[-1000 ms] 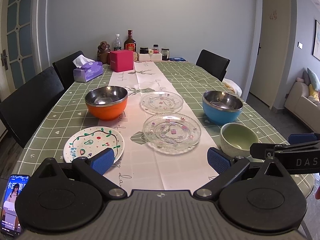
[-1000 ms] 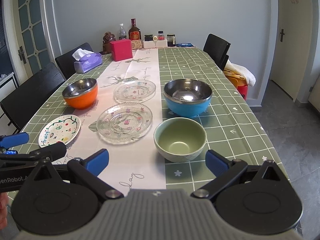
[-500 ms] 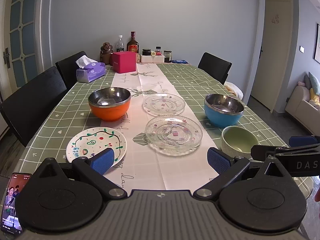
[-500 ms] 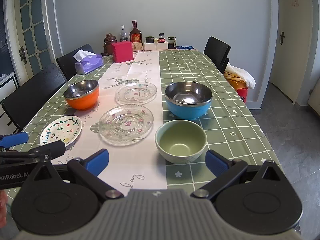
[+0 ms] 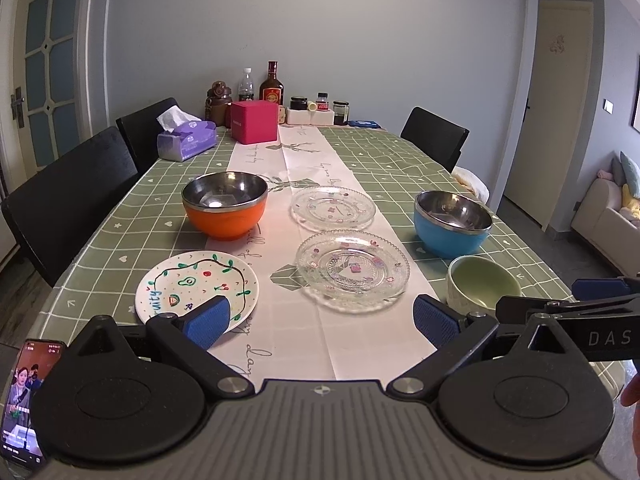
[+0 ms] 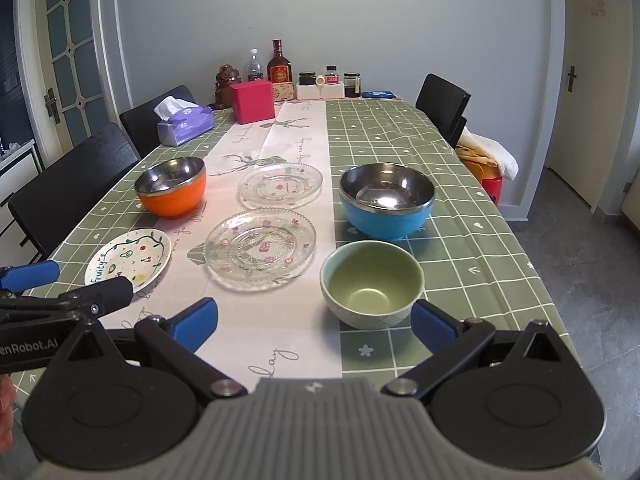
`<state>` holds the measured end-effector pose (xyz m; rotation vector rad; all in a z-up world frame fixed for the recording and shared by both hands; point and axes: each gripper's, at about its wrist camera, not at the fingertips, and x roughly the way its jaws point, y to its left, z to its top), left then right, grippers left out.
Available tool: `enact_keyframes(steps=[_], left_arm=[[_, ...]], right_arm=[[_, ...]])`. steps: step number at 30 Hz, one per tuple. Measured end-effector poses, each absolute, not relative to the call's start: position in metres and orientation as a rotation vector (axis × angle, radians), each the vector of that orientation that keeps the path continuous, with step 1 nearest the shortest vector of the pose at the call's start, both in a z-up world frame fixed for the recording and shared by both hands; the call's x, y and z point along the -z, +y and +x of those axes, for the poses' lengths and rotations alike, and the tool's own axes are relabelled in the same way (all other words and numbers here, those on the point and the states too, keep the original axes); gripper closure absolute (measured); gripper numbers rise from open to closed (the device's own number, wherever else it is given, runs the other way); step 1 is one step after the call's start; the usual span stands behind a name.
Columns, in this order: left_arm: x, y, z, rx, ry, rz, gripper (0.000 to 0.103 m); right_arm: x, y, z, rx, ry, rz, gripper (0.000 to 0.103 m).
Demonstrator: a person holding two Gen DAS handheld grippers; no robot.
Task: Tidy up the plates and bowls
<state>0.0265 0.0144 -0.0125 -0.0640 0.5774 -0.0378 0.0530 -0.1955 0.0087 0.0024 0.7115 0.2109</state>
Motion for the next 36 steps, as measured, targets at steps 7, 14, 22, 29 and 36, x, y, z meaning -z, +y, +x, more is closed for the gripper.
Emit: enact_keyframes(steps=[7,14,22,29,36], left_arm=[[0.016,0.028,0.031,0.071,0.579,-0.117,0.0],[0.021,0.031,0.039,0.192,0.563,-0.198,0.0],[0.03,0.0,0.062,0.294,0.58,-0.194,0.033],[0.036,-0.022,0.1,0.38,0.673,-0.24,0.064],[0.036,-0.036,0.146,0.418,0.71,-0.288,0.08]], right_arm=[[-0.007,-0.194,0.058,-0.22,0.695,0.012,0.002],[0.008,-0.208,0.06,-0.239,0.633,0.033,0.003],[0.02,-0.231,0.077,-0.162,0.657,0.039,0.018],[0.026,-0.257,0.098,-0.119,0.68,0.063,0.036],[0.026,-0.273,0.136,-0.153,0.705,0.101,0.05]])
